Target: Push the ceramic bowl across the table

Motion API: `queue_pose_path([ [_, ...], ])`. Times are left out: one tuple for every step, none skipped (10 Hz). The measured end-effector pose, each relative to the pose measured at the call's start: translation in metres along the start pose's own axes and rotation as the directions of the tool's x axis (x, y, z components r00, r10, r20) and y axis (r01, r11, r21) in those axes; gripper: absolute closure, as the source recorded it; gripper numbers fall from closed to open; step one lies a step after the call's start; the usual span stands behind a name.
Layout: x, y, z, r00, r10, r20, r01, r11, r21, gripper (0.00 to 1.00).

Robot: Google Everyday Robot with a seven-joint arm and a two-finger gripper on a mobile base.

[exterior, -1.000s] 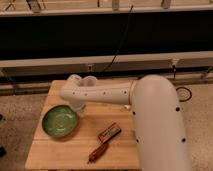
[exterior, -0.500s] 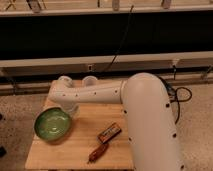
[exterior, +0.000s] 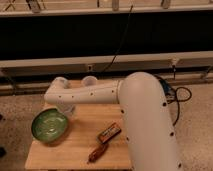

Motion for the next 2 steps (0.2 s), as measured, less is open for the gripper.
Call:
queue_pose_path([
  [-0.0044, -0.0030, -0.0003, 1.000, -0.011, 0.003, 0.011, 1.000, 0.001, 1.00],
  [-0.0061, -0.0042, -0.0006, 1.000, -0.021, 0.001, 0.021, 1.000, 0.003, 1.00],
])
